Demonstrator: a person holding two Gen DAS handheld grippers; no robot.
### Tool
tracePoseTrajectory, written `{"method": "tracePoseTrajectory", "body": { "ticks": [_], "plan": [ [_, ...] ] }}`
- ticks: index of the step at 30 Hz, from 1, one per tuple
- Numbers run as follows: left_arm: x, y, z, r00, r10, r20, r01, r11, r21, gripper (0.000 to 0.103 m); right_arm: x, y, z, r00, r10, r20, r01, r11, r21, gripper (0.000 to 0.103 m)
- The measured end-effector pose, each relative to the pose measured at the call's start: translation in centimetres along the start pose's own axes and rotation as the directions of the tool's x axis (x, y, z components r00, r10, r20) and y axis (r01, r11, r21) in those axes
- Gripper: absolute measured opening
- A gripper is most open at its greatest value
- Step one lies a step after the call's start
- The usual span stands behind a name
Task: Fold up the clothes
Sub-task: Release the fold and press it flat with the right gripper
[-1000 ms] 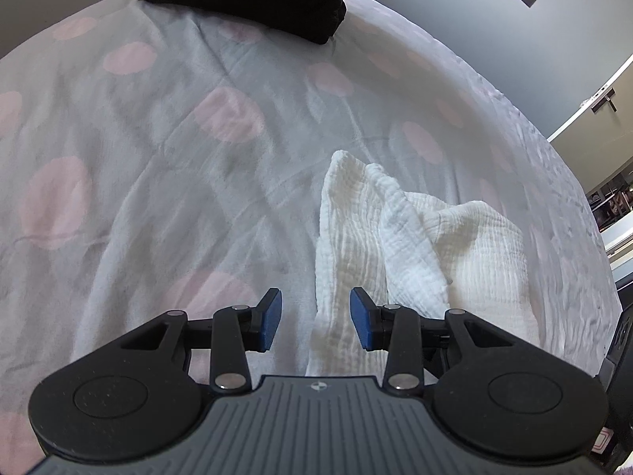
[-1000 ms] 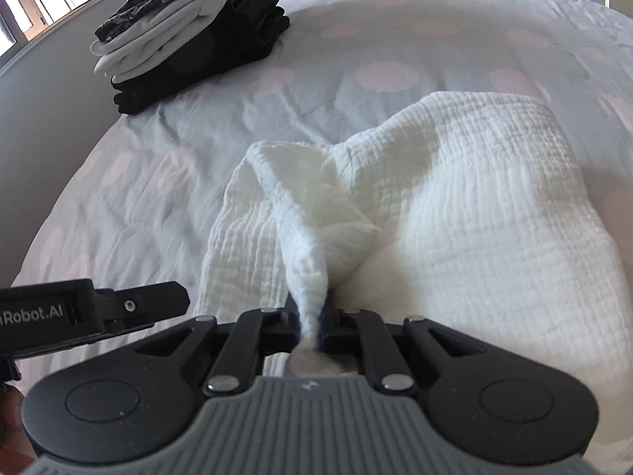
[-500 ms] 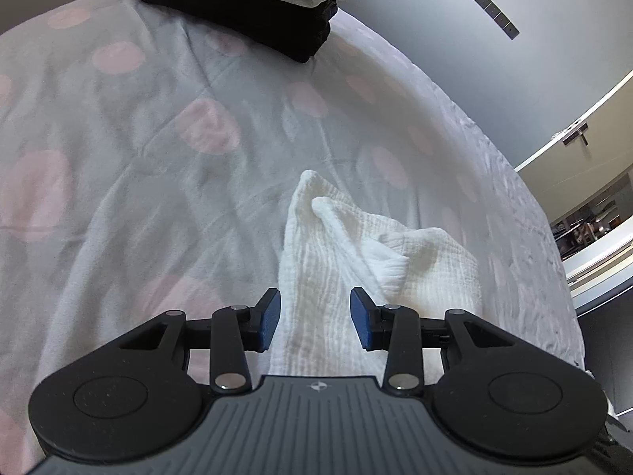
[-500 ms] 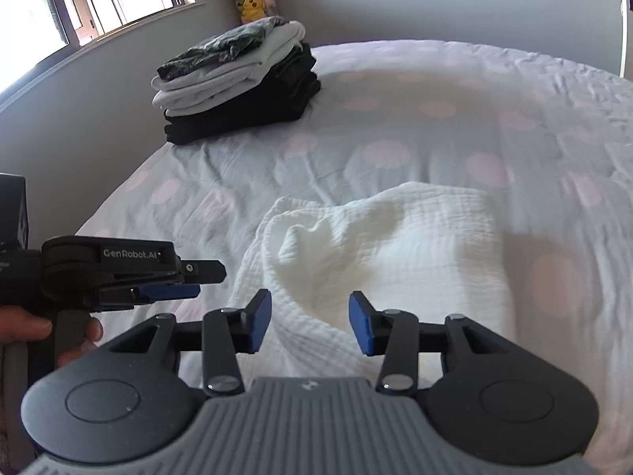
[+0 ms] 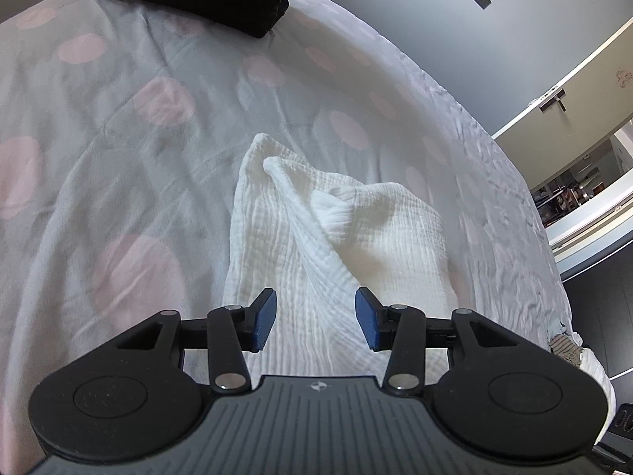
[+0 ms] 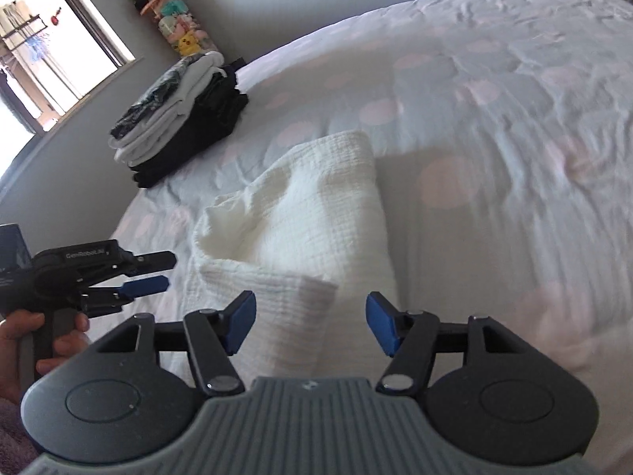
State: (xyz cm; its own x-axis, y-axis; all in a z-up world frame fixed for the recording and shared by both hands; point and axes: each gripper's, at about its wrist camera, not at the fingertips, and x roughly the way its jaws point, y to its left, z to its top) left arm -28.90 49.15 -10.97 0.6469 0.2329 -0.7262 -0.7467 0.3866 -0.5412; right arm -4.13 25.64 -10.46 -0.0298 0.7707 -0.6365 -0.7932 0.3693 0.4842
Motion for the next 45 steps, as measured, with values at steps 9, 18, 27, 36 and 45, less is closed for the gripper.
{"method": "tracePoseTrajectory", "body": {
  "ticks": [9,18,27,36,45],
  "plan": [
    [-1.5,3.3,-2.1,0.999,-0.015,-0.034,0.009,0.986,-0.169,0.054,2.2,8.1,-4.4,0.959,0.228,-0.167,-0.267,0.926,-0.266,0.062],
    [-1.5,2.9,-2.3,1.0,0.01,-0.01,-0.012,0.991,-0.136,0.054,2.0,7.9,-5.5,0.956,0.219,-0.194,-0.267,0.924,-0.273,0.062],
    [1.1,0.6,-0.2,0.983,0.019,0.182,-0.038,0.994,0.098,0.056,0.6,2.6,-2.6,0.999,0.041,-0.026,-0.046,0.968,-0.245,0.062],
    [5.9,1.0,2.4,0.969,0.06,0.24,-0.11,0.973,0.202,0.053,2.4,-1.3,-0.7,0.994,0.004,0.111,0.028,0.96,-0.279,0.062],
    [8.3,0.9,3.1,0.966,0.085,0.245,-0.157,0.944,0.291,0.042,6.3,-6.0,1.1,0.984,0.042,0.175,-0.014,0.987,-0.162,0.065]
  ]
}}
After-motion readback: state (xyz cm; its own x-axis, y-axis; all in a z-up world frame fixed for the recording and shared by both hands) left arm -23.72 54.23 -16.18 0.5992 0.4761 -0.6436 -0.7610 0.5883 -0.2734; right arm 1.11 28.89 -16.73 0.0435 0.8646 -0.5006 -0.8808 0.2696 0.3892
